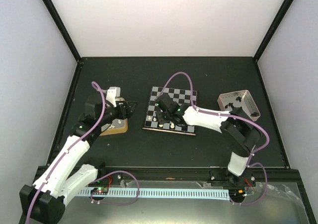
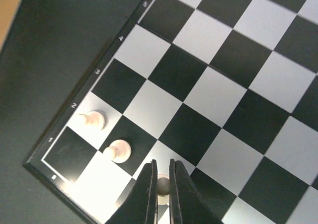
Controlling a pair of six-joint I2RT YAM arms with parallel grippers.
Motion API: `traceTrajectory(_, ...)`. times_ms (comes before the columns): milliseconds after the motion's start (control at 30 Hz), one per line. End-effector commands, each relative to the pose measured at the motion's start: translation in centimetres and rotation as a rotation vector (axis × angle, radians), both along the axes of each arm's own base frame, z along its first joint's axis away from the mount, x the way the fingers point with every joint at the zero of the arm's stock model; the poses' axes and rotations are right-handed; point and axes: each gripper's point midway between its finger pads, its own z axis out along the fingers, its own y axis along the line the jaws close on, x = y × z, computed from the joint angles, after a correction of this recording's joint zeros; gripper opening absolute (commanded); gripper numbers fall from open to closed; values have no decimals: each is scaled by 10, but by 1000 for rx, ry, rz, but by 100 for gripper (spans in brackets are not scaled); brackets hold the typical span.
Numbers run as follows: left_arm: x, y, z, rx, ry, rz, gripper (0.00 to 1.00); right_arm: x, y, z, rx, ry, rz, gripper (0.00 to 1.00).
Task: Set up the chess pieces on the board
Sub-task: Place the chess piece on the chessboard.
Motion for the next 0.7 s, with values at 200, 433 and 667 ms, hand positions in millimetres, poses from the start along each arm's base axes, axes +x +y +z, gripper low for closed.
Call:
traceTrajectory(200,3,11,-3,19,9,57,79,14,7,-14,-63,-34,-17,2)
traceTrajectory(433,3,10,-6,23,18,50,79,12,9,-23,-74,-10,-12,4)
traceTrajectory(667,4,10,-9,25,26,52,79,6,9,-23,-68,11,-2,8)
